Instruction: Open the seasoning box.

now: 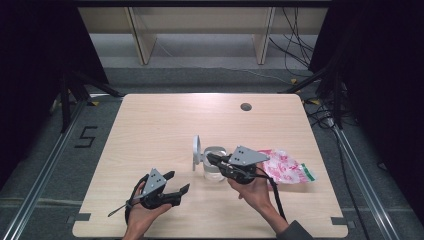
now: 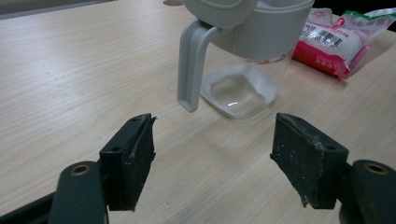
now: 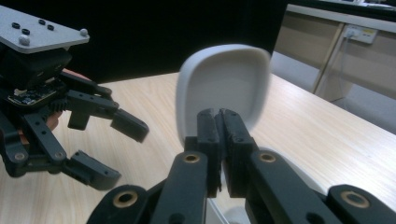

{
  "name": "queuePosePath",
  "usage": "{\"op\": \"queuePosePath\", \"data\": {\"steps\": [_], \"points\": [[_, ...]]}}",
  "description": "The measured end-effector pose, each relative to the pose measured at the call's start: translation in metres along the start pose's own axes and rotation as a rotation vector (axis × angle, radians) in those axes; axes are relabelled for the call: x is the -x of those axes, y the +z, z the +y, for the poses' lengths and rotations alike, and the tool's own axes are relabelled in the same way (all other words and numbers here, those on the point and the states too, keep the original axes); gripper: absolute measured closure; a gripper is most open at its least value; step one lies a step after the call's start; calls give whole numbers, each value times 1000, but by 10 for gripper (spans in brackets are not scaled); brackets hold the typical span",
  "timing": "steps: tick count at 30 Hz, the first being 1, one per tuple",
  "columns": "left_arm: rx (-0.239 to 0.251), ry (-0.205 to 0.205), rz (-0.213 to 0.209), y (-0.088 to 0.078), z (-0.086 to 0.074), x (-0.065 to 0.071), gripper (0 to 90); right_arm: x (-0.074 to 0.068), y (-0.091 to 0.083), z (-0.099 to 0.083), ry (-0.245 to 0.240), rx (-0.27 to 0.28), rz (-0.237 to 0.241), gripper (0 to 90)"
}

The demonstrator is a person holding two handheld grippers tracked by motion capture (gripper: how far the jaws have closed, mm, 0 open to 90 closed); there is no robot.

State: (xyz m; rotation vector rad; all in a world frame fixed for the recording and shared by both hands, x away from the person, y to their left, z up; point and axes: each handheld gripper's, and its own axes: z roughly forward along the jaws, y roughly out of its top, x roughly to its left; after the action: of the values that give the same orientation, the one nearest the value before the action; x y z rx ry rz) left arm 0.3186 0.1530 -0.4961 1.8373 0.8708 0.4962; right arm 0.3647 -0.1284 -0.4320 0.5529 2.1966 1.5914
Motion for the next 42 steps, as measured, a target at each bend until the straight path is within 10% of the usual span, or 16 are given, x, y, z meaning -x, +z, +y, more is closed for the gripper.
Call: {"op": "queuePosePath", "data": {"steps": [3,12,25,42], "points": [[-6,-13,0,2,-2,-1,289,13,-25,-6,-39,-12,-50,878],[3,2,-11,3,-2,-3,285,42,-68,-45,79,-104,-162,900],[1,-33,-17,2,-3,-2,282,41,-62,-82,23,-358,-139,900],[-5,-36,-16,1,-3,-3,278,40,-70,-89,42,-402,-154,900]]}}
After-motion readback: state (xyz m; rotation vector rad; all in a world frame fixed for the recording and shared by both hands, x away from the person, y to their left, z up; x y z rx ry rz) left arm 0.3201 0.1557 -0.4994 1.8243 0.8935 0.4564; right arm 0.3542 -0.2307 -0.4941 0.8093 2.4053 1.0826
